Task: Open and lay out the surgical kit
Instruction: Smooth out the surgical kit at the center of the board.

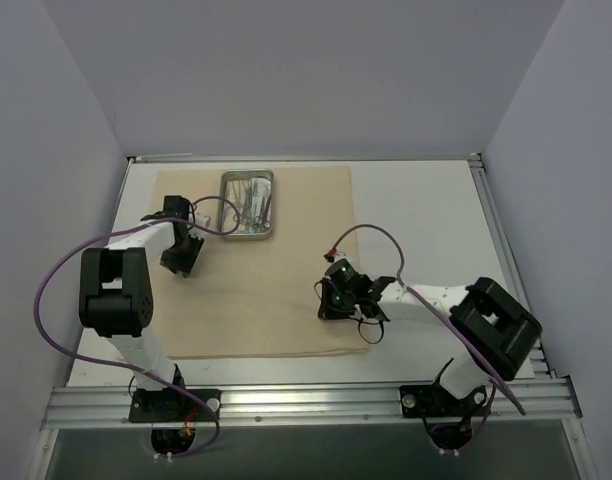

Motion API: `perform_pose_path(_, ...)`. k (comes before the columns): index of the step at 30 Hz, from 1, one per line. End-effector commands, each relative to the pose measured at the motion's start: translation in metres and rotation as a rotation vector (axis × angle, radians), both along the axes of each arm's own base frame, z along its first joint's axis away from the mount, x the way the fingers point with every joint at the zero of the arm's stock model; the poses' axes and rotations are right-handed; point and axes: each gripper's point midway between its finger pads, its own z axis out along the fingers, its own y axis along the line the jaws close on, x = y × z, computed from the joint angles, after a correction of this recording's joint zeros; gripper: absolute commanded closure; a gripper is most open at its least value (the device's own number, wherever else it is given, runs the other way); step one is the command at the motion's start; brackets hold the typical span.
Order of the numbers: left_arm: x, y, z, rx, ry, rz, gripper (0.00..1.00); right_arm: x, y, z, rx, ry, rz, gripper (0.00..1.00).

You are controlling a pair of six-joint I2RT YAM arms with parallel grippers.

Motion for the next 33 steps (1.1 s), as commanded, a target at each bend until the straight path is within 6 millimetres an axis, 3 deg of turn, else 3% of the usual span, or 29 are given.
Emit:
perform_pose_path(1, 0.013, 0.029, -0.017, 0.043, -0.035, 0.069, 0.56, -0.05, -0.078, -0.013, -0.198, 0.131, -0.12, 1.0)
perform_pose_path(3, 0.014, 0.029, -0.009, 0.028, -0.052, 0.062, 0.56, -0.058, -0.101, -0.009, -0.216, 0.161, -0.172, 1.0)
perform_pose_path(6, 0.015, 0.018, 0.011, -0.026, -0.095, 0.016, 0.56, -0.052, -0.12, 0.014, -0.222, 0.117, -0.217, 1.0)
perform_pose_path(10, 0.008, -0.002, 0.048, -0.123, -0.151, -0.054, 0.53, -0.016, -0.092, 0.063, -0.125, -0.014, -0.188, 1.0)
perform_pose_path(11, 0.0, -0.007, 0.058, -0.153, -0.146, -0.07, 0.53, 0.0, -0.076, 0.078, -0.099, -0.056, -0.169, 1.0)
perform_pose_path(12, -0.003, -0.01, 0.063, -0.164, -0.145, -0.082, 0.52, 0.004, -0.065, 0.085, -0.086, -0.075, -0.141, 1.0)
perform_pose_path(14, -0.013, -0.014, 0.068, -0.184, -0.13, -0.088, 0.52, 0.022, -0.038, 0.096, -0.052, -0.122, -0.107, 1.0)
perform_pose_path(16, -0.023, -0.017, 0.063, -0.196, -0.1, -0.095, 0.52, 0.028, -0.015, 0.089, -0.022, -0.11, -0.064, 1.0)
perform_pose_path(18, -0.033, -0.014, 0.051, -0.185, -0.063, -0.091, 0.52, 0.042, 0.014, 0.096, 0.059, -0.144, -0.026, 1.0)
perform_pose_path(19, -0.036, -0.011, 0.046, -0.167, -0.049, -0.082, 0.52, 0.043, 0.025, 0.082, 0.05, -0.122, 0.005, 1.0)
perform_pose_path(21, -0.037, -0.001, 0.031, -0.116, -0.02, -0.056, 0.52, 0.058, 0.047, 0.087, 0.079, -0.169, 0.035, 1.0)
perform_pose_path(22, -0.041, 0.004, 0.025, -0.089, -0.001, -0.047, 0.52, 0.059, 0.054, 0.071, 0.064, -0.149, 0.055, 1.0)
perform_pose_path(23, -0.042, 0.009, 0.017, -0.061, 0.017, -0.039, 0.52, 0.063, 0.06, 0.068, 0.075, -0.155, 0.065, 1.0)
perform_pose_path(24, -0.044, 0.011, 0.013, -0.05, 0.03, -0.04, 0.52, 0.062, 0.063, 0.061, 0.072, -0.141, 0.081, 1.0)
perform_pose_path(25, -0.047, 0.013, 0.01, -0.043, 0.045, -0.039, 0.52, 0.057, 0.063, 0.038, 0.043, -0.098, 0.094, 1.0)
perform_pose_path(27, -0.056, 0.016, 0.003, -0.025, 0.083, -0.047, 0.52, 0.038, 0.064, 0.016, 0.019, -0.031, 0.143, 1.0)
perform_pose_path(28, -0.06, 0.016, 0.002, -0.019, 0.093, -0.051, 0.52, 0.022, 0.056, -0.006, -0.026, 0.02, 0.164, 1.0)
perform_pose_path(30, -0.075, 0.022, -0.002, 0.01, 0.143, -0.056, 0.52, -0.004, 0.043, -0.024, -0.083, 0.084, 0.191, 1.0)
perform_pose_path(31, -0.08, 0.024, -0.003, 0.022, 0.159, -0.059, 0.52, -0.021, 0.023, -0.037, -0.121, 0.132, 0.171, 1.0)
perform_pose_path(33, -0.094, 0.031, -0.008, 0.053, 0.199, -0.074, 0.52, -0.032, 0.001, -0.045, -0.152, 0.163, 0.129, 1.0)
